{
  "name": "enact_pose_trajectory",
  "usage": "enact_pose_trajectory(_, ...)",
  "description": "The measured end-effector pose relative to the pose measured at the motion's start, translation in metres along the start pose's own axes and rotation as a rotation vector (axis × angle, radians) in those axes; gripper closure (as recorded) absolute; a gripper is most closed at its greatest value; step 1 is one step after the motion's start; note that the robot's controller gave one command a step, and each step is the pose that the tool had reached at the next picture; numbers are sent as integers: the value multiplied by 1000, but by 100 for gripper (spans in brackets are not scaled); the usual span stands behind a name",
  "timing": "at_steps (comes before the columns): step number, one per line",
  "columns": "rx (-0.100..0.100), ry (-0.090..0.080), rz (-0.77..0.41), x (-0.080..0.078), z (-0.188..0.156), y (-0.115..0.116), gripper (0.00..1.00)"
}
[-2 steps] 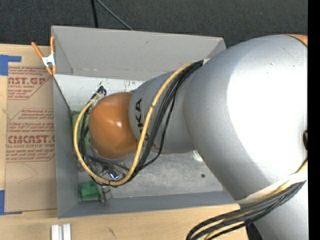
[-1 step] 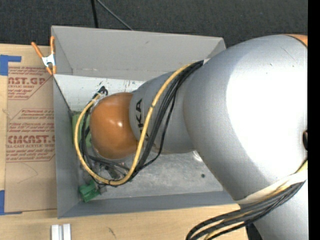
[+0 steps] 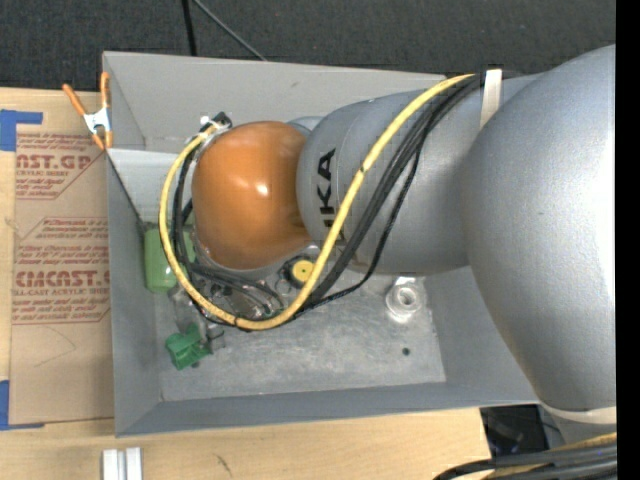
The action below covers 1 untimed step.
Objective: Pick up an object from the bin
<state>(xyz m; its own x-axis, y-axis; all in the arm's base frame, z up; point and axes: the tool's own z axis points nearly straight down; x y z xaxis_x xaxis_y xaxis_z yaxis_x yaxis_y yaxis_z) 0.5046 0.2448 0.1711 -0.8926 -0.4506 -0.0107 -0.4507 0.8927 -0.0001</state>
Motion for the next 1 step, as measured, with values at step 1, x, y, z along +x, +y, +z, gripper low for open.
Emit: enact_pose_trajectory(1,1,-1,13,12,-137,-30,100)
